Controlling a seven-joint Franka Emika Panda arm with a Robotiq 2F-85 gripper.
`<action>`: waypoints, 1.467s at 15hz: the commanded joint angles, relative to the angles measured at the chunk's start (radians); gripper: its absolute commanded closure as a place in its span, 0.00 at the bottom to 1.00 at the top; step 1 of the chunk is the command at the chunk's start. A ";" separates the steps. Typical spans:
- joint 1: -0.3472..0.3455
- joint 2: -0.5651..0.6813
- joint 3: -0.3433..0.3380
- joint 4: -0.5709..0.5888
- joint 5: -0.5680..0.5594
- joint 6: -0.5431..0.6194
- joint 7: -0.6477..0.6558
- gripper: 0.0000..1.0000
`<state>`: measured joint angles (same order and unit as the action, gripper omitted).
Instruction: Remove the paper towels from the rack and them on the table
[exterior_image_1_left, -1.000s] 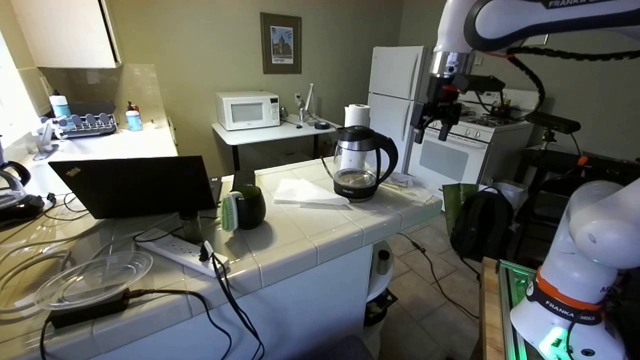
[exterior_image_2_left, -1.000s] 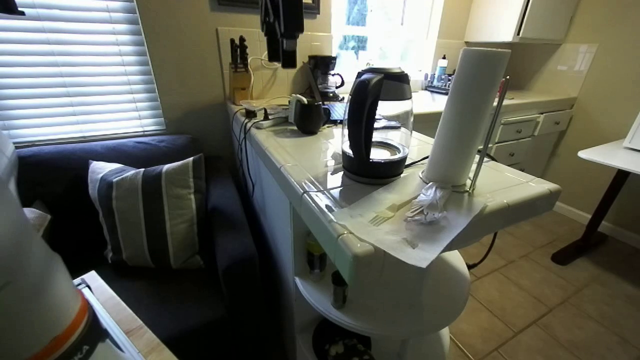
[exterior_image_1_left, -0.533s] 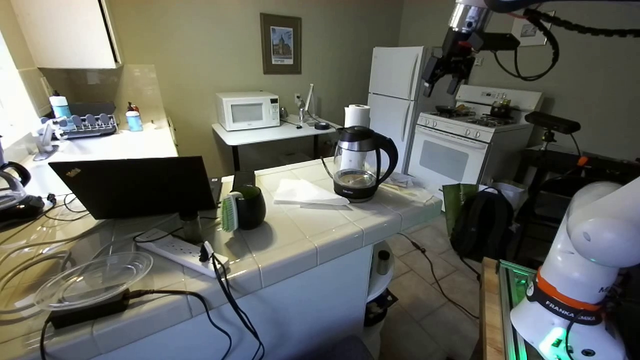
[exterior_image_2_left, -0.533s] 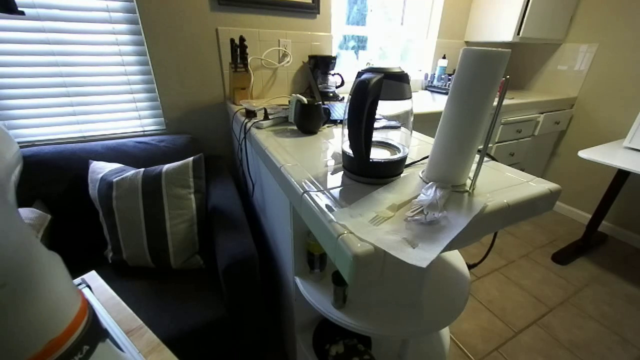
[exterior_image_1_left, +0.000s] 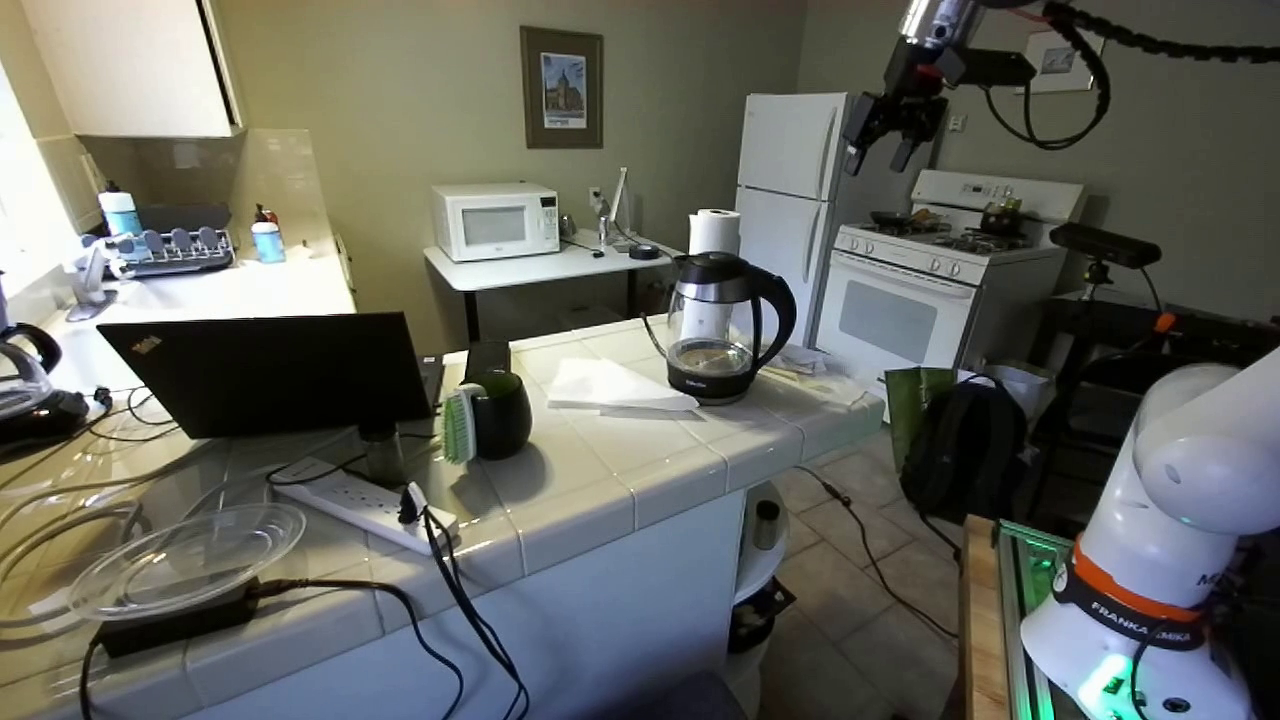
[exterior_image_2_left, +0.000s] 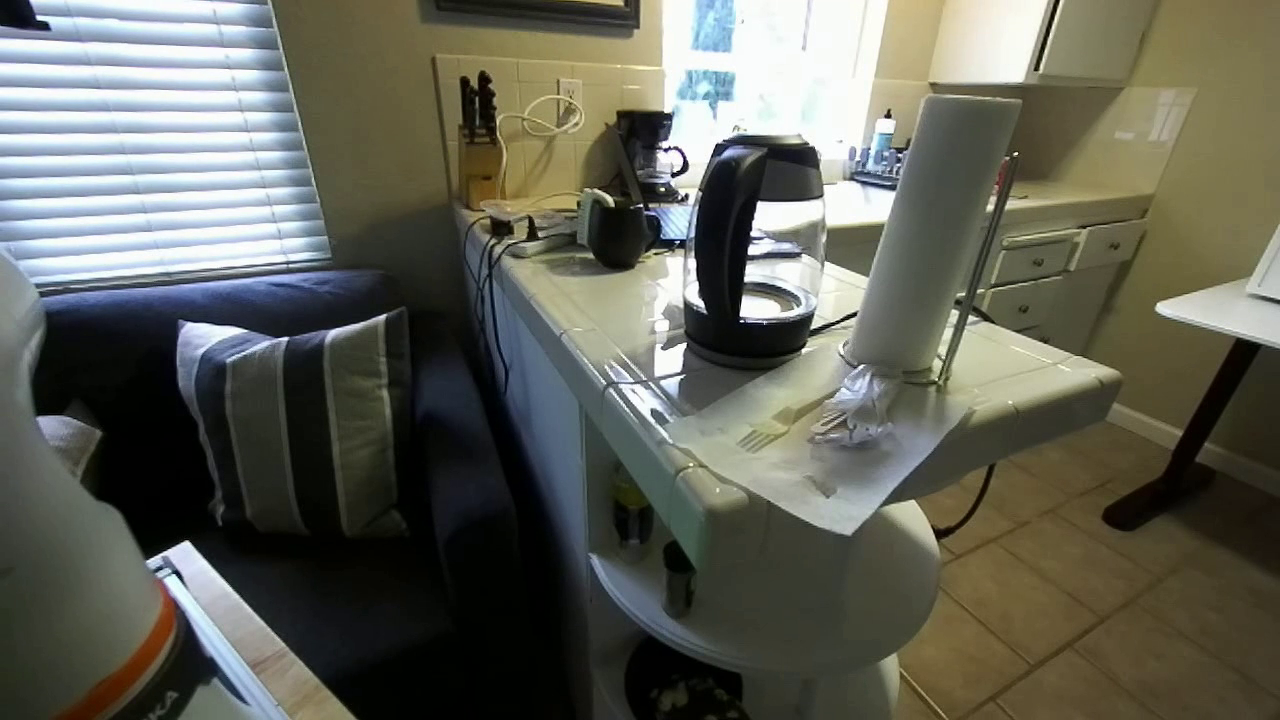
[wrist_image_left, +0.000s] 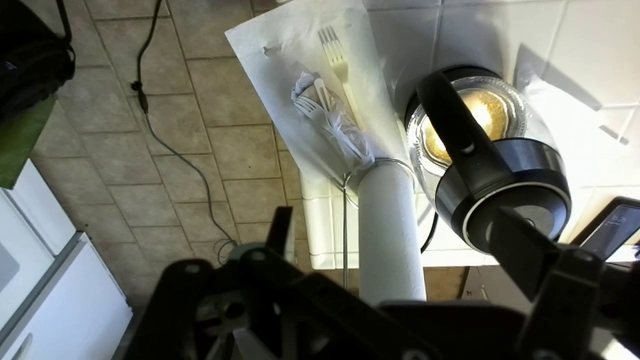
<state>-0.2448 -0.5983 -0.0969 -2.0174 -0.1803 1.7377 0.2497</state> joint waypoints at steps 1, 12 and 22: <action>0.005 0.002 -0.003 0.004 -0.002 -0.003 0.001 0.00; 0.035 0.403 -0.033 0.489 0.155 -0.155 0.027 0.00; -0.013 0.832 -0.113 0.982 0.350 -0.229 0.001 0.81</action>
<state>-0.2300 0.0989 -0.1872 -1.2091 0.0883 1.5607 0.2613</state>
